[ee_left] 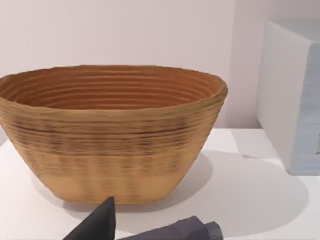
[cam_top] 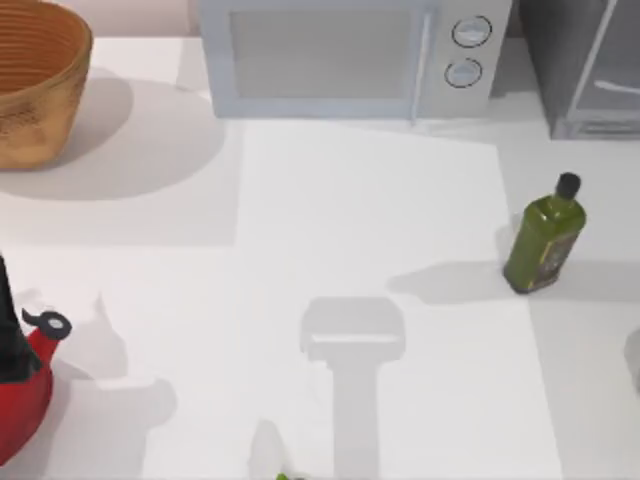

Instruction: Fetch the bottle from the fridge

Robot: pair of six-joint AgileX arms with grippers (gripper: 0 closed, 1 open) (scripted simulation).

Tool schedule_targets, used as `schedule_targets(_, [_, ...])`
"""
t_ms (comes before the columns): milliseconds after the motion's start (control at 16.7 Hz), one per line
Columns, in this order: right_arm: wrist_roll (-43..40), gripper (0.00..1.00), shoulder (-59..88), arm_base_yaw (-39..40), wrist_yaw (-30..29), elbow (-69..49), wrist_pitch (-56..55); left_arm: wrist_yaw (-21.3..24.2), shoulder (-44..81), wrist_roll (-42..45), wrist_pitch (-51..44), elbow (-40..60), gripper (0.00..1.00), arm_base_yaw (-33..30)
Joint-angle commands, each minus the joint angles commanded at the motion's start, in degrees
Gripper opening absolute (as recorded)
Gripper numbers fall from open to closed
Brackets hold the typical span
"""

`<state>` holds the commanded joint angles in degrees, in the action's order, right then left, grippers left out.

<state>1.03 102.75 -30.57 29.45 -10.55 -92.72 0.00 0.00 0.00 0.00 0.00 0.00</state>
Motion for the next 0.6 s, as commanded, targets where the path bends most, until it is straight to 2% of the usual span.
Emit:
schedule_targets(240, [0.0,1.00,-0.7,0.4,-0.8,-0.9,0.7,0.0,0.0,0.0,0.0,0.0,1.00,0.0])
schedule_targets(420, [0.0,1.00,-2.2,2.5,-5.1,-6.7,3.6,0.0,0.0,0.0,0.0,0.0,1.00,0.0])
schedule_targets(600, [-0.1,1.00,-0.5,6.4,-10.6,-17.5,7.9,0.0,0.0,0.0,0.0,0.0,1.00,0.0])
